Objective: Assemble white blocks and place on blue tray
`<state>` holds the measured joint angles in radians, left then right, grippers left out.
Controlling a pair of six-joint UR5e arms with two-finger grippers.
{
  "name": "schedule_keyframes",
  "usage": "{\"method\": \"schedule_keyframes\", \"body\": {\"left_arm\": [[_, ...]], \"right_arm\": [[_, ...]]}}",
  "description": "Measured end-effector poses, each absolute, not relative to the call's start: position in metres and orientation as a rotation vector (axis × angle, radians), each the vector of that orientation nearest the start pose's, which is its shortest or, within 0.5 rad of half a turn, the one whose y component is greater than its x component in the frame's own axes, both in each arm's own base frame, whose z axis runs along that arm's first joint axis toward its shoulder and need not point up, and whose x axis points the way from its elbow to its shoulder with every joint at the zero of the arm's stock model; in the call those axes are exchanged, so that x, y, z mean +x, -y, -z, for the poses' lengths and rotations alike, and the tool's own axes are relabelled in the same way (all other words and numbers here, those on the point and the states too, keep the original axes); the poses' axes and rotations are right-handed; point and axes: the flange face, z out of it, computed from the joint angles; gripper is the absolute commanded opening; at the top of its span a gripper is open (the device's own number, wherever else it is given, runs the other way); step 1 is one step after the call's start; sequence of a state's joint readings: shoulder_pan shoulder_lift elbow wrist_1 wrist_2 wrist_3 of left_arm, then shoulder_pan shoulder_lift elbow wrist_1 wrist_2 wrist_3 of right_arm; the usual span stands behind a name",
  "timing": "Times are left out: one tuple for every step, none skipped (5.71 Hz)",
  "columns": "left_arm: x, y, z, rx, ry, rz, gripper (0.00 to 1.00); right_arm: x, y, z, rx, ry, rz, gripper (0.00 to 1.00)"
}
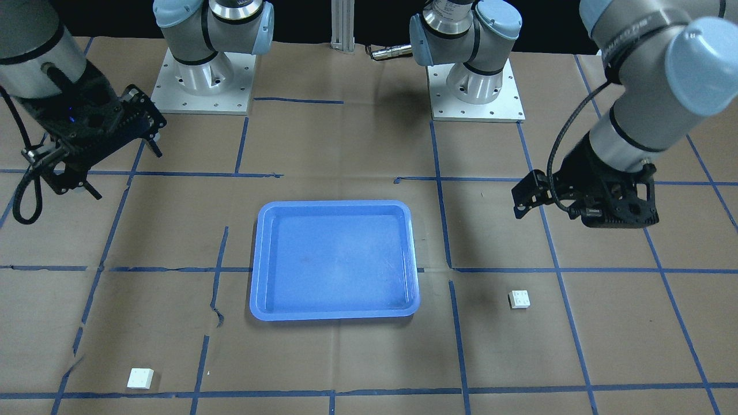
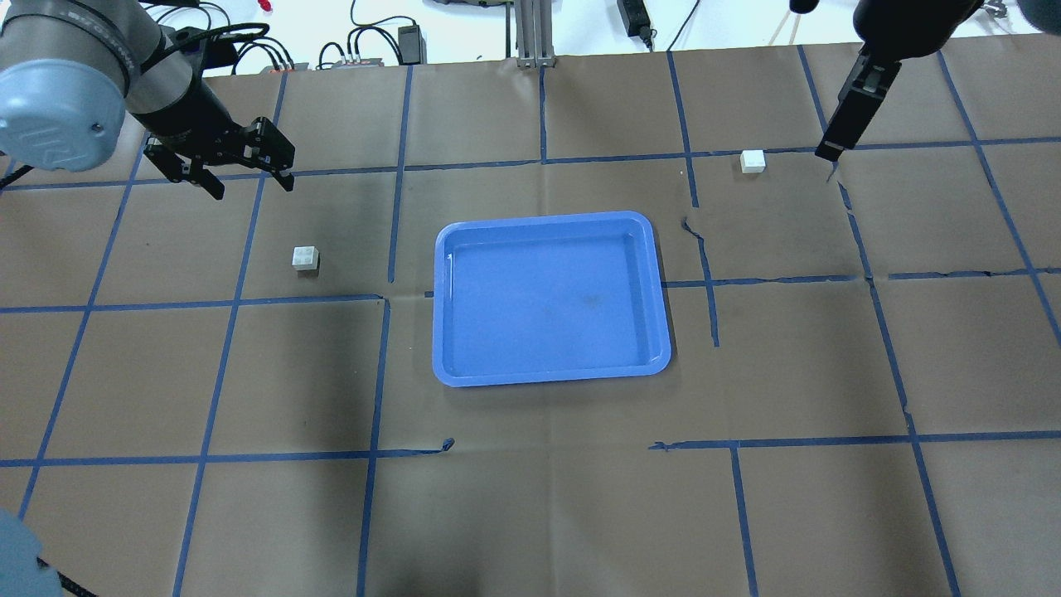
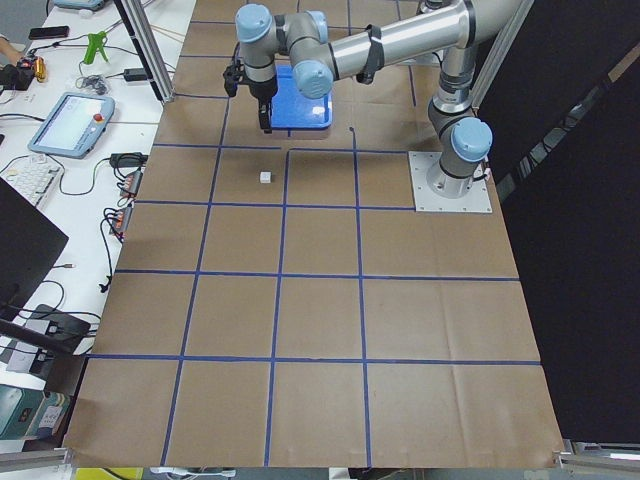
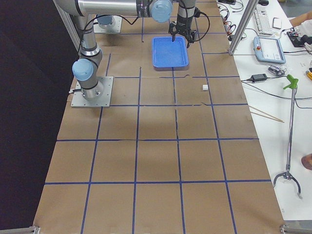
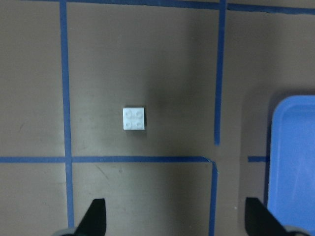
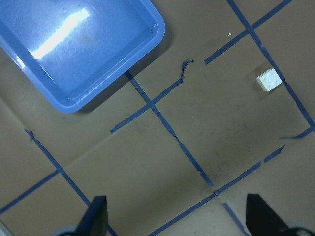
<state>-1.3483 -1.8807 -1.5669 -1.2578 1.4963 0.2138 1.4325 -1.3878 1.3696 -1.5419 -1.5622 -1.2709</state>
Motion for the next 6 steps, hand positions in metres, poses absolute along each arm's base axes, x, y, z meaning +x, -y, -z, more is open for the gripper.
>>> {"method": "schedule_keyframes", "body": {"left_arm": [[0.006,0.642,-0.310,0.034,-3.209,0.072,0.97],[0.010,0.653,-0.269,0.049,-3.212,0.069,0.97],[0.010,0.654,-0.226,0.047,-3.221,0.017,0.97],[0.010,0.650,-0.194,0.046,-3.228,-0.046,0.94],[0.009,0.647,-0.179,0.046,-3.231,-0.081,0.73],[0.009,0.645,-0.174,0.048,-3.231,-0.097,0.34]], "right_arm": [[0.038,0.608,-0.483,-1.921,-2.473,0.005,0.99],[0.015,0.638,-0.481,-2.121,-2.316,0.020,0.99],[-0.013,0.670,-0.477,-2.242,-2.202,0.054,0.99],[-0.033,0.702,-0.466,-2.286,-2.143,0.103,0.99],[-0.044,0.729,-0.446,-2.280,-2.096,0.168,0.99],[-0.056,0.748,-0.415,-2.224,-2.049,0.264,0.99]]}}
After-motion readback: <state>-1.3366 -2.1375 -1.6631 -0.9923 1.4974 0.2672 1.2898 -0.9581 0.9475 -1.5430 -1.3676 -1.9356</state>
